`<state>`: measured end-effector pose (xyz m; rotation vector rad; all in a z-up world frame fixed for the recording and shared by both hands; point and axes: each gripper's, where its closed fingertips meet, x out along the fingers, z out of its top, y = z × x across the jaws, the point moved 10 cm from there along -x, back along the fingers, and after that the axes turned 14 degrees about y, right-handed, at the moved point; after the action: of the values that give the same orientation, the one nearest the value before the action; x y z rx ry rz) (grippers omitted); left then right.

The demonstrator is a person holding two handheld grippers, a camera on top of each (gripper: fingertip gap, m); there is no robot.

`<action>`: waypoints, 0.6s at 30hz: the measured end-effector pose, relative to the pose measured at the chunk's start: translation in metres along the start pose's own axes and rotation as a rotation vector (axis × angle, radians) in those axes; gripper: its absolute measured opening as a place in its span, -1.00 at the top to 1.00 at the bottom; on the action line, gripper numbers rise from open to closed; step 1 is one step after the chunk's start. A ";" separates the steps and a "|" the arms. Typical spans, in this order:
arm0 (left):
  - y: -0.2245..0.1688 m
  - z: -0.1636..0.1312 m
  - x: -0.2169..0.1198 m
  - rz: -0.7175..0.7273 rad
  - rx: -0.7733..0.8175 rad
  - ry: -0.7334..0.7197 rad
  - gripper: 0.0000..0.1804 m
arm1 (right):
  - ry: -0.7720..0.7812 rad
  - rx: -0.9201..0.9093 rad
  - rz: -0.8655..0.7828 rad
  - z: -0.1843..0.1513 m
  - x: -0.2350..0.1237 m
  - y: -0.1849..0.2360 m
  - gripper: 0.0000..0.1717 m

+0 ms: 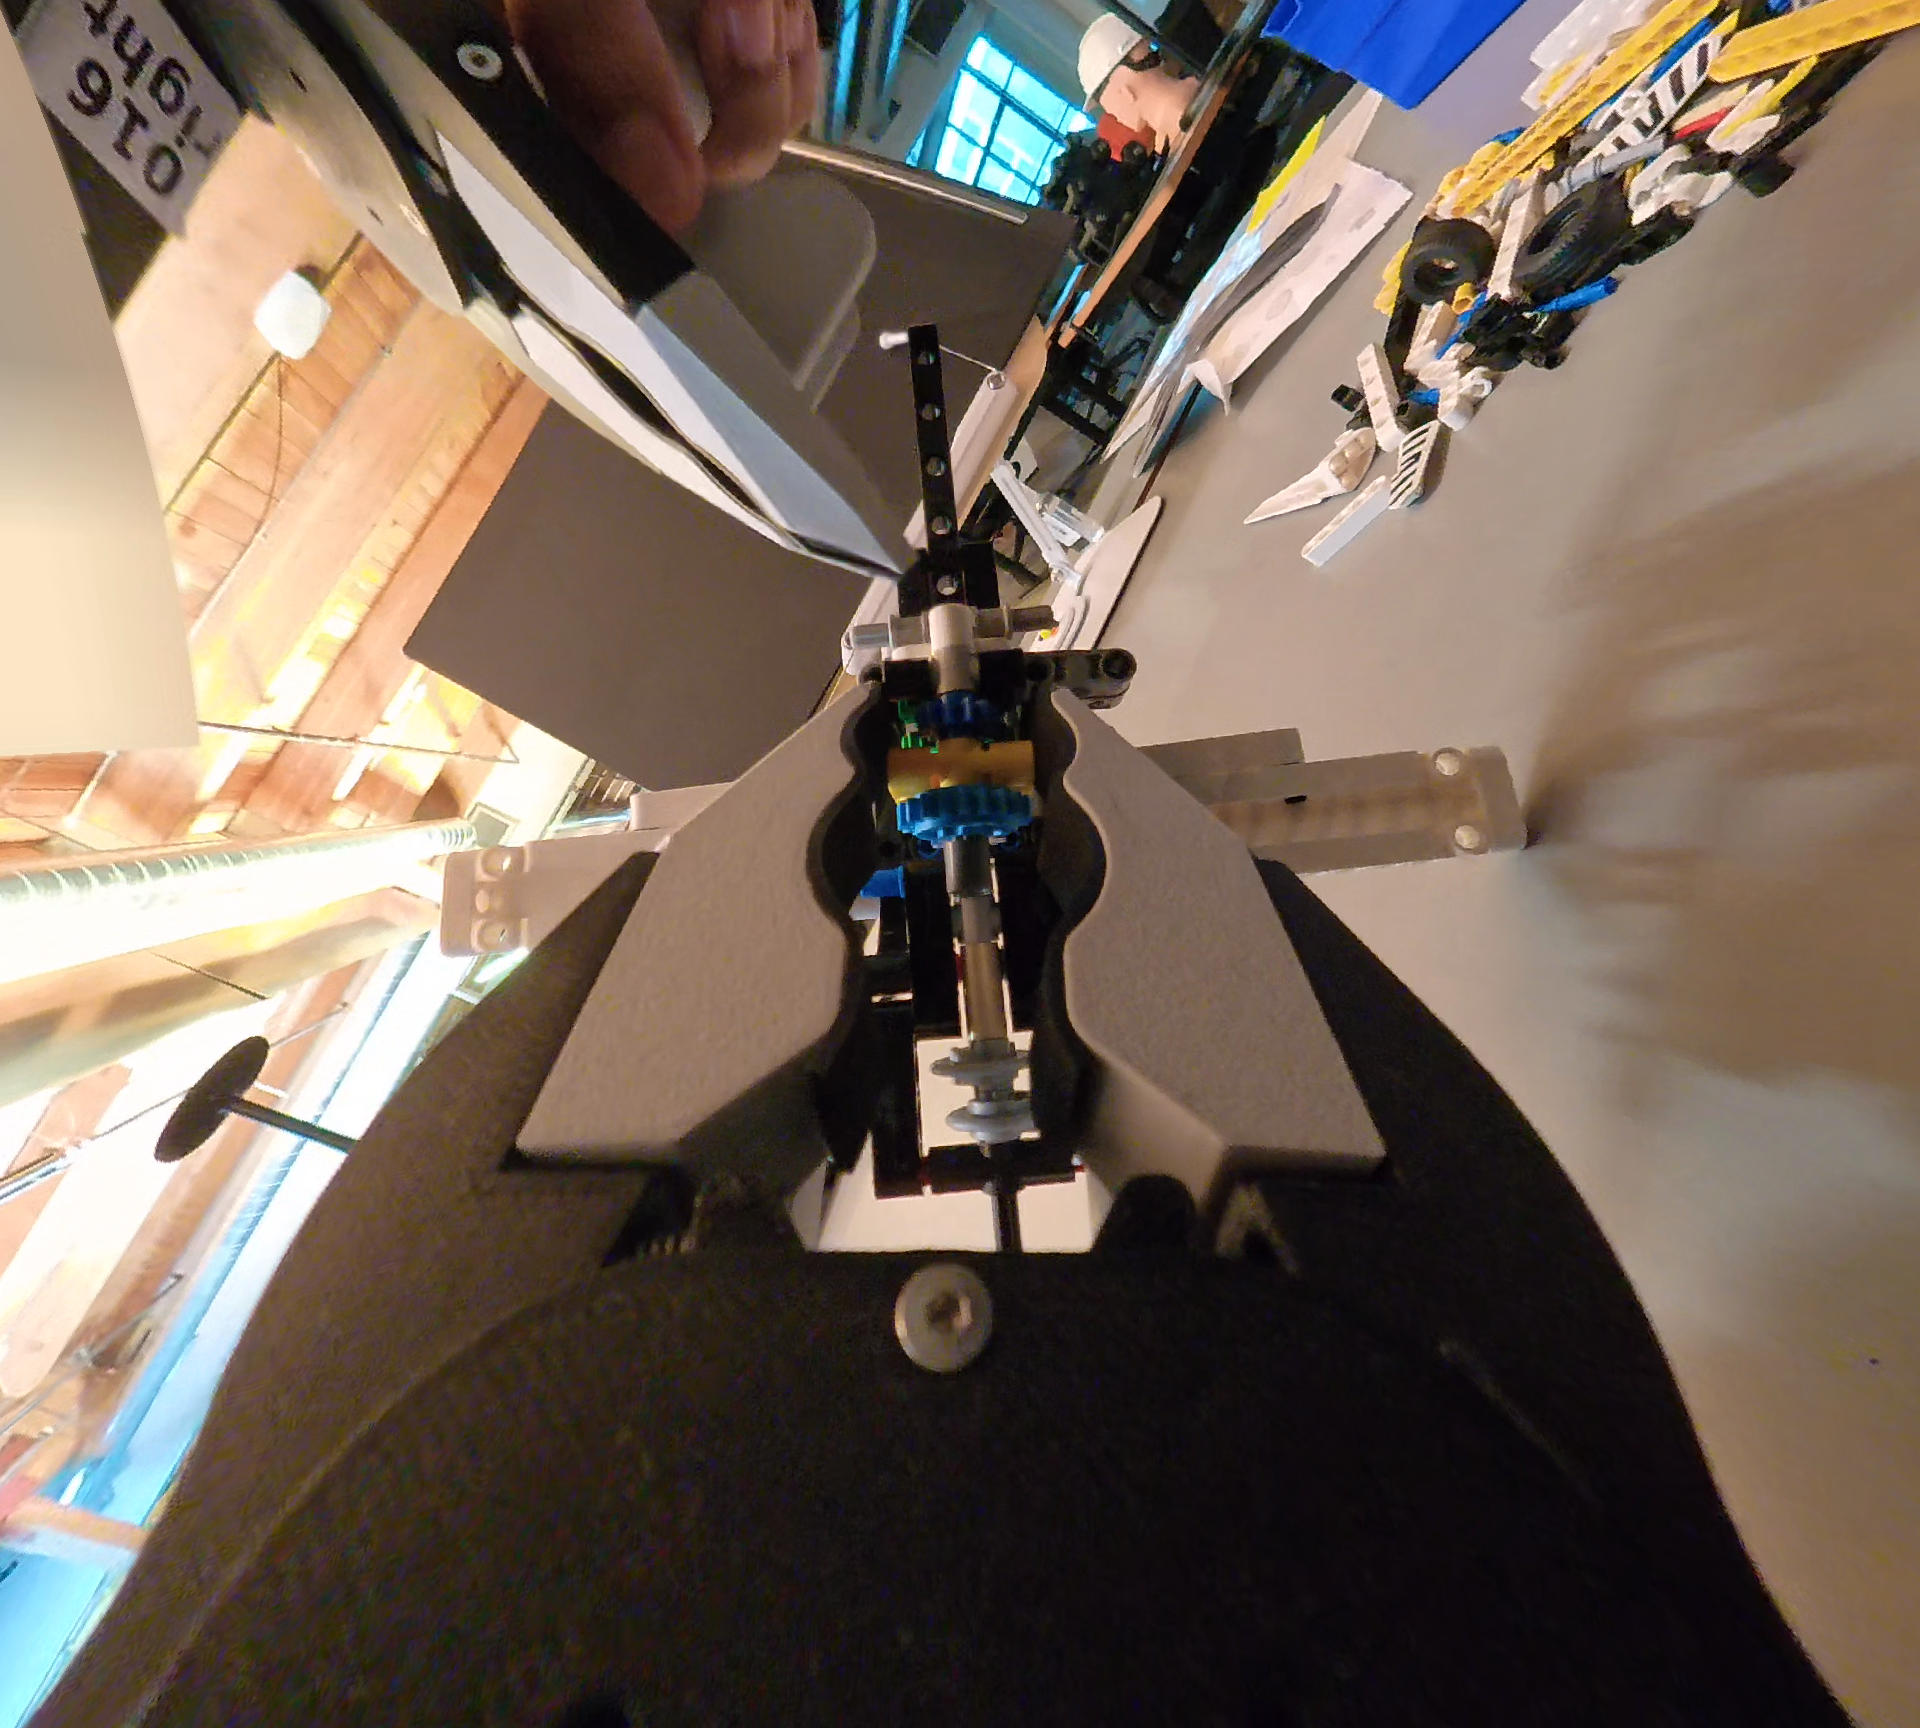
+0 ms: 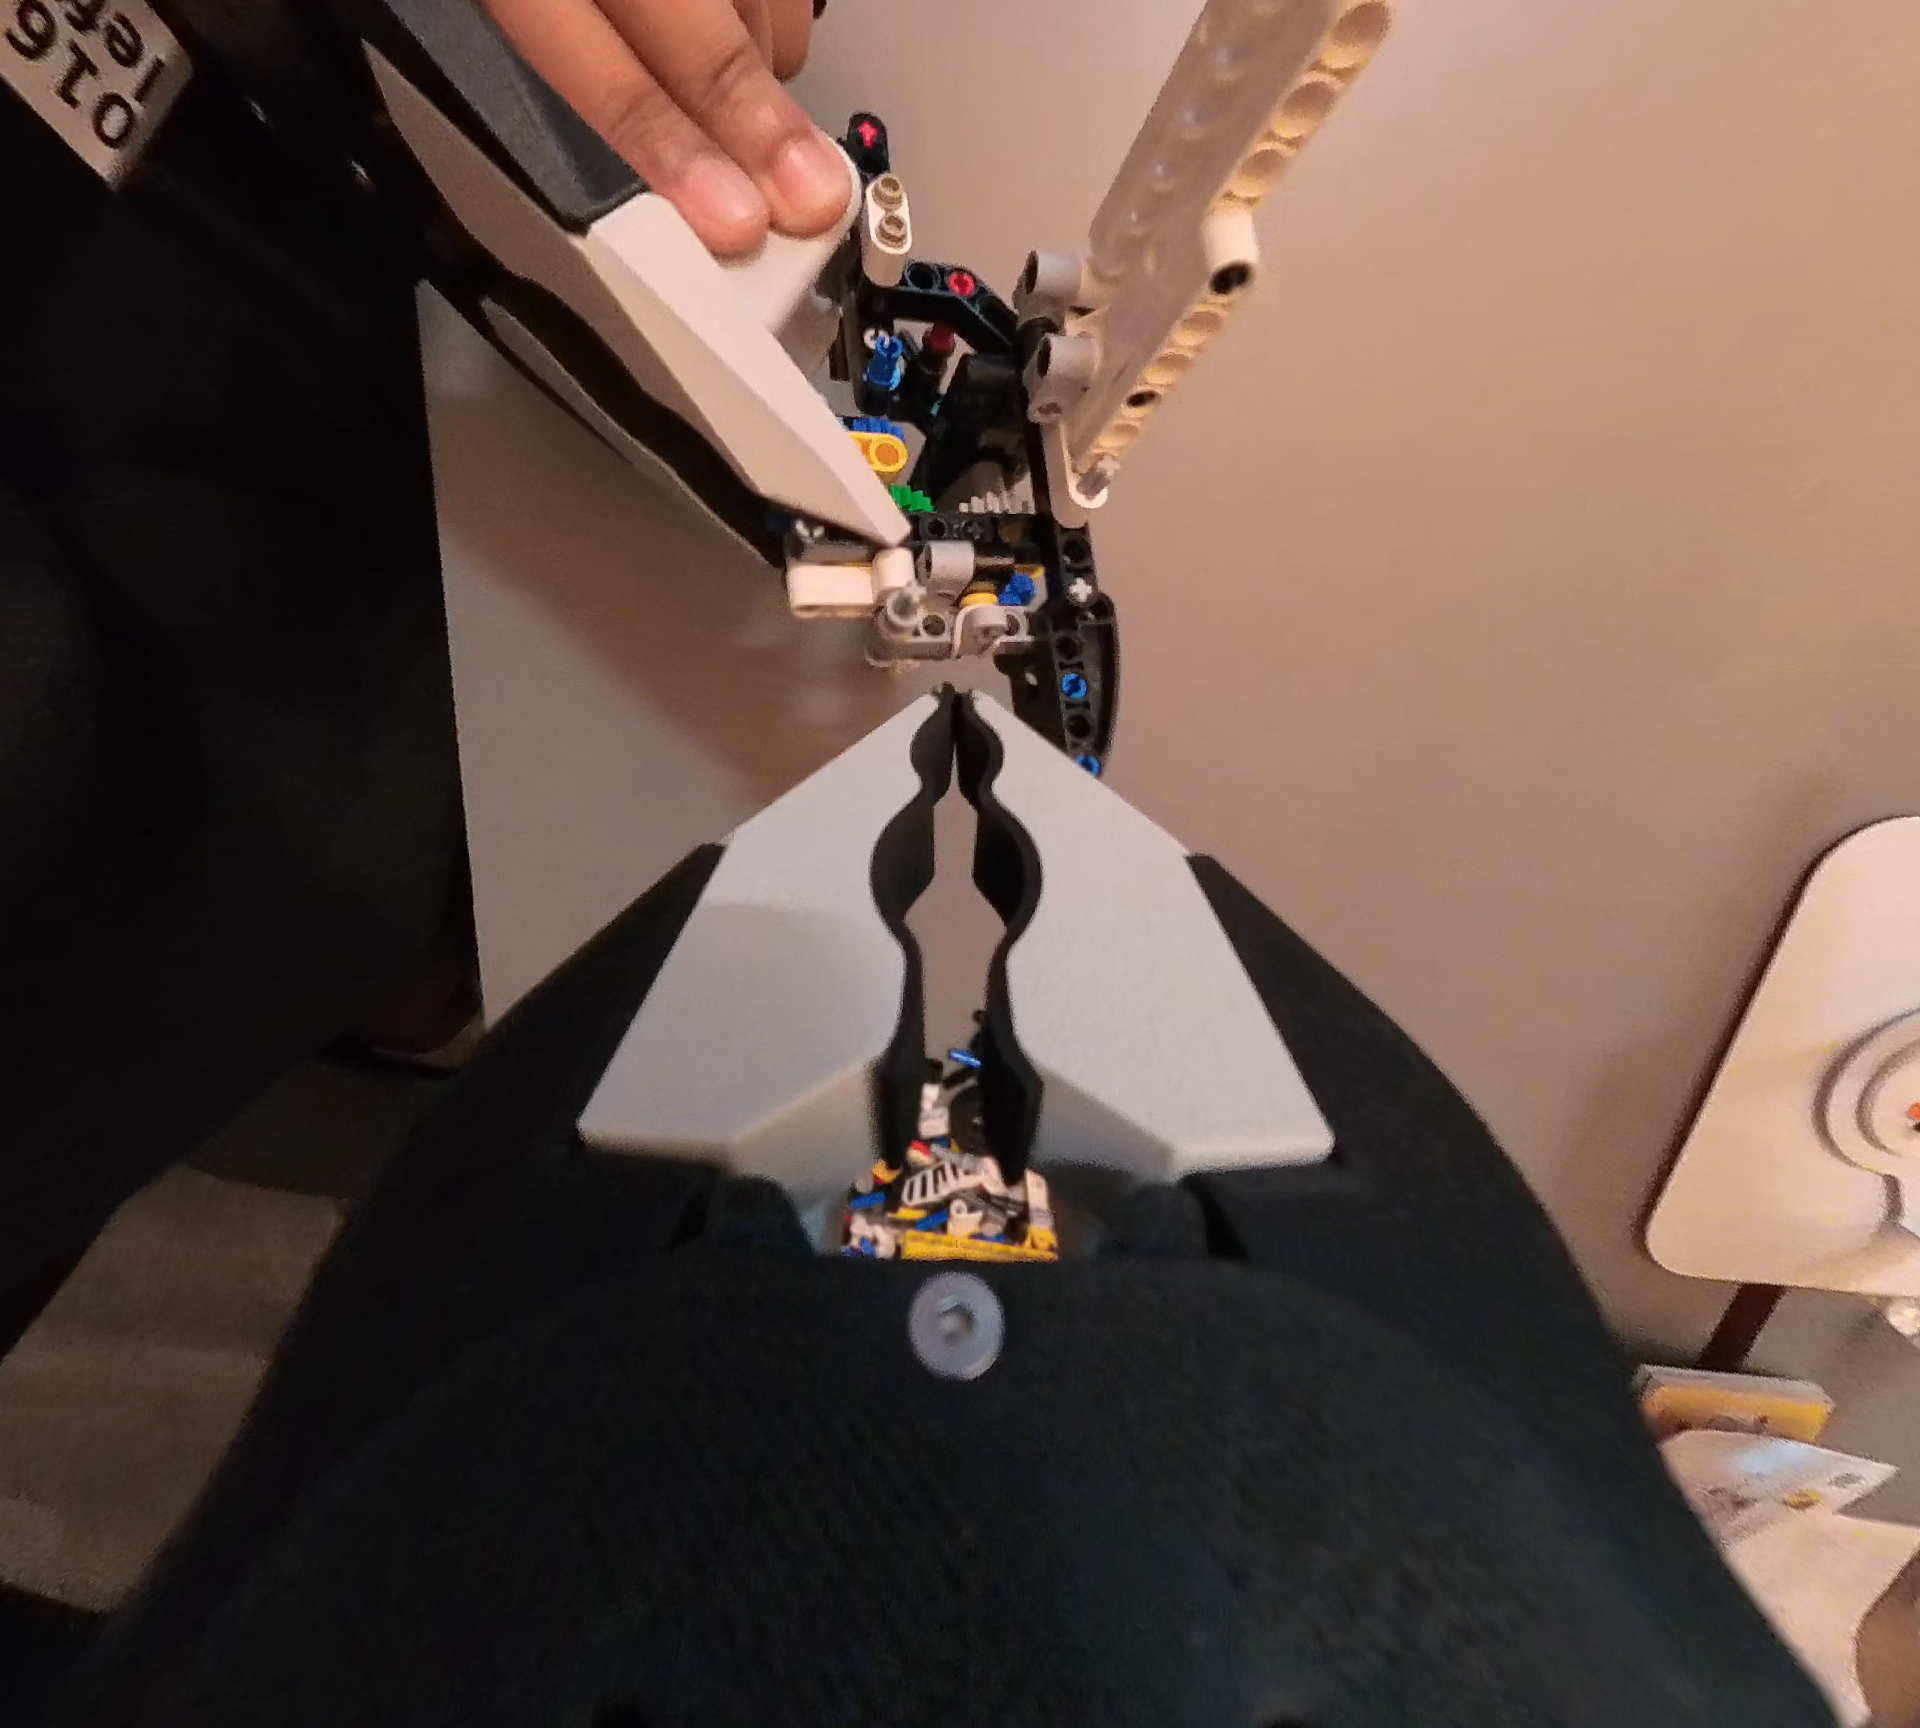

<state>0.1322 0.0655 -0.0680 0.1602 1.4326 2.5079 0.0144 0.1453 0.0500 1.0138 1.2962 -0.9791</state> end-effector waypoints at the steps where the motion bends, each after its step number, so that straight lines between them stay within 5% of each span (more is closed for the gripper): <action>1: 0.000 0.000 0.000 0.002 0.003 0.000 0.75 | -0.009 0.005 -0.004 -0.001 -0.002 -0.001 1.00; 12: 0.000 0.000 0.000 0.008 0.006 0.001 0.75 | -0.109 0.004 -0.037 -0.007 0.005 0.011 0.85; 18: 0.001 -0.001 0.001 0.001 -0.014 0.006 0.74 | -0.249 -0.052 -0.191 -0.011 0.001 0.020 0.85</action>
<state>0.1311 0.0645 -0.0678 0.1505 1.4173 2.5211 0.0308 0.1611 0.0501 0.7116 1.2177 -1.1711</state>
